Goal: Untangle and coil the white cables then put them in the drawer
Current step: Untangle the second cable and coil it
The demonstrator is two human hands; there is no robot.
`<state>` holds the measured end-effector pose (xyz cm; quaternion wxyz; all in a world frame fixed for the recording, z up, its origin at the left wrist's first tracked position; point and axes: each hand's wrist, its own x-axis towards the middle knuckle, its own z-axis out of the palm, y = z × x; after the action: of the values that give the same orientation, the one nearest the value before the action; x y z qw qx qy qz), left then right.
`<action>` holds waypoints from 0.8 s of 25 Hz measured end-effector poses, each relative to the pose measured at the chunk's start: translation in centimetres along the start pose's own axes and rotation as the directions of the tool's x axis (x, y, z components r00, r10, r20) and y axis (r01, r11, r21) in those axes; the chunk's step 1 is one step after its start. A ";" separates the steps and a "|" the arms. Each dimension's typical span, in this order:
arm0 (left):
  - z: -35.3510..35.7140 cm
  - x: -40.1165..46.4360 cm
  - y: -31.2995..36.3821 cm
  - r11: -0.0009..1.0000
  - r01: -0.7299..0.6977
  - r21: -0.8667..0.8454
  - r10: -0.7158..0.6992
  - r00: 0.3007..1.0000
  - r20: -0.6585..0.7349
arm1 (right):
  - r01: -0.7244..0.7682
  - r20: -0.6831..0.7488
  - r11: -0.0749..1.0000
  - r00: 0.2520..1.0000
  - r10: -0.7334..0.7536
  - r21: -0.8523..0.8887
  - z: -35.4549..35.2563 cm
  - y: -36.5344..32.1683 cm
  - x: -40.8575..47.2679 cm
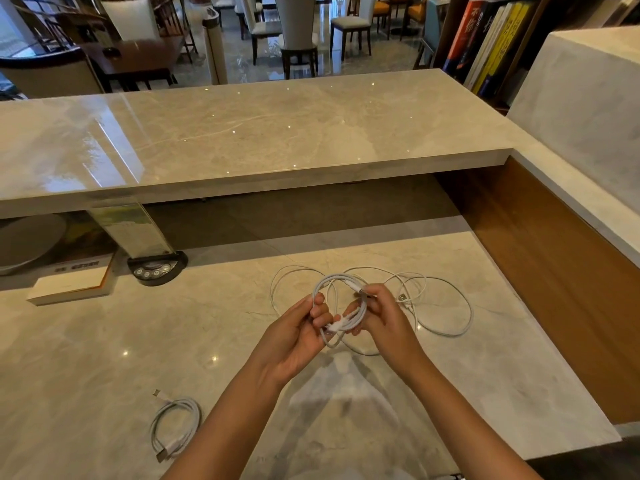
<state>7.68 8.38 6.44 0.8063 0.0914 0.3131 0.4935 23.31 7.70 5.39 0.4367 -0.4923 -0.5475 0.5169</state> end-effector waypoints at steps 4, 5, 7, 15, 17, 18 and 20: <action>0.3 0.2 -0.3 0.999 -0.039 -0.027 0.038 0.998 -0.044 | 0.190 -0.063 0.979 0.979 -0.195 -0.075 1.2 0.6 -0.6; 0.4 0.2 -0.1 0.999 -0.040 -0.037 0.038 0.998 -0.052 | 0.236 -0.061 0.962 0.967 -0.246 -0.140 1.2 0.5 -0.6; 0.4 0.2 0.0 0.998 -0.026 -0.055 0.023 0.998 -0.059 | 0.304 -0.069 0.927 0.943 -0.325 -0.220 1.2 0.3 -0.5; 0.2 0.5 -0.7 0.999 -0.013 -0.045 0.012 0.999 -0.032 | 0.241 -0.429 0.941 0.843 -0.324 -0.237 -0.5 -2.4 -1.1; 0.4 0.2 -0.5 1.000 -0.021 -0.019 0.021 1.000 0.006 | 0.145 -0.564 0.989 0.815 -0.138 -0.032 -1.8 -3.4 -0.6; 0.6 0.1 -0.4 0.999 -0.036 0.018 0.035 0.999 0.029 | 0.094 -0.585 0.994 0.809 -0.047 0.050 -2.5 -3.7 -0.3; 0.9 -0.1 -0.2 0.986 -0.078 0.147 0.067 0.995 0.078 | -0.017 -0.531 0.988 0.842 0.097 0.153 -3.8 -3.6 0.5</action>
<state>8.32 8.34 7.14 0.7895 0.1809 0.3159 0.4941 26.71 8.78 9.29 0.5907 -0.6007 -0.3505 0.4092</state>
